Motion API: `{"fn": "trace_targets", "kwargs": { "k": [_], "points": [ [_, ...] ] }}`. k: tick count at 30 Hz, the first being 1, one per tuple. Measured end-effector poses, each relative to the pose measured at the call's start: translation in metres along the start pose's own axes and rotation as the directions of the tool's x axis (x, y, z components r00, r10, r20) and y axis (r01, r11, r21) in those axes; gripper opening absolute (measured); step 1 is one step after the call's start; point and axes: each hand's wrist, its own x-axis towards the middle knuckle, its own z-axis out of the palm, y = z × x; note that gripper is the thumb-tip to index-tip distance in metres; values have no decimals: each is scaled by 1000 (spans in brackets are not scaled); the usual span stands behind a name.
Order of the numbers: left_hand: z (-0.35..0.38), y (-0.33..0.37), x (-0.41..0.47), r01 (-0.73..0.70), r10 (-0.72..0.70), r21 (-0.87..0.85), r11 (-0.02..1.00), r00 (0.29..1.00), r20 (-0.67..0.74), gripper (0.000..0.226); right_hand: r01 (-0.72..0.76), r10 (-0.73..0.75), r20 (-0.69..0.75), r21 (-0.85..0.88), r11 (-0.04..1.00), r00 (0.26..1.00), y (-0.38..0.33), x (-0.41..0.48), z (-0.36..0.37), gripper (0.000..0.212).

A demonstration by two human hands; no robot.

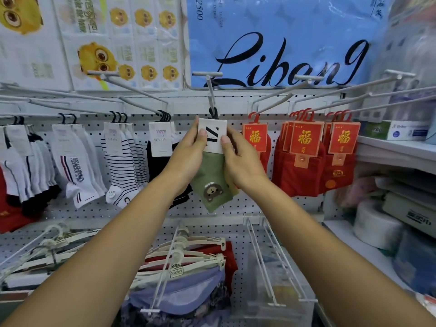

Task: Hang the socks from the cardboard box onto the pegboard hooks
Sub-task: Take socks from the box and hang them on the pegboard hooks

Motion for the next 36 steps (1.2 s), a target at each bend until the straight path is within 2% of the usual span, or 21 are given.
{"fn": "trace_targets", "kwargs": {
  "k": [3, 5, 7, 10, 14, 17, 19, 21, 22, 24, 27, 31, 33, 36],
  "points": [
    [3, -1, -4, -40, 40, -21, 999, 999, 3, 55, 2, -6, -57, -66, 998, 998, 8, -6, -17, 44],
    [8, -1, -8, -98, 98, -2, 995, 995, -38, 65, 41, -74, -129, -240, 970, 989, 21, -5, -31, 46],
    [14, 0, -10, -130, 136, 70, 989, 987, -81, 70, 83, -143, -101, -454, 887, 985, 36, 0, -42, 47],
    [19, 1, -5, -155, 171, 142, 978, 979, -112, 61, 85, -109, 1, -637, 766, 994, 50, 6, -50, 50],
    [21, -2, -5, -179, 206, 184, 966, 968, -140, 64, 134, -118, 70, -665, 735, 991, 51, 8, -57, 51],
    [24, -15, -14, -243, 305, 249, 937, 919, -250, 65, 159, -254, -58, -641, 750, 965, 45, -6, -72, 44],
    [29, -27, -23, -368, 526, 445, 817, 791, -312, 61, 172, -406, -190, -691, 702, 894, 46, -21, -87, 39],
    [35, -39, -28, -442, 733, 647, 622, 620, -281, 55, 111, -455, -237, -780, 615, 859, 51, -29, -105, 40],
    [38, -43, -29, -463, 802, 717, 521, 554, -224, 52, 61, -419, -231, -815, 576, 878, 54, -30, -113, 43],
    [44, -47, -31, -499, 872, 800, 335, 486, -62, 47, -5, -299, -187, -855, 519, 936, 60, -28, -129, 51],
    [55, -43, -33, -526, 877, 837, 150, 462, 133, 40, 20, -215, -92, -884, 467, 972, 66, -19, -143, 57],
    [73, -27, -34, -597, 793, 801, 43, 509, 336, 38, 80, -207, -18, -887, 456, 978, 68, -10, -154, 59],
    [78, -24, -31, -617, 753, 787, 5, 520, 404, 40, 57, -233, -64, -878, 476, 970, 69, -13, -159, 57],
    [83, -23, -24, -628, 706, 775, -70, 517, 483, 42, -56, -248, -225, -836, 547, 942, 73, -26, -171, 55]
  ]
}}
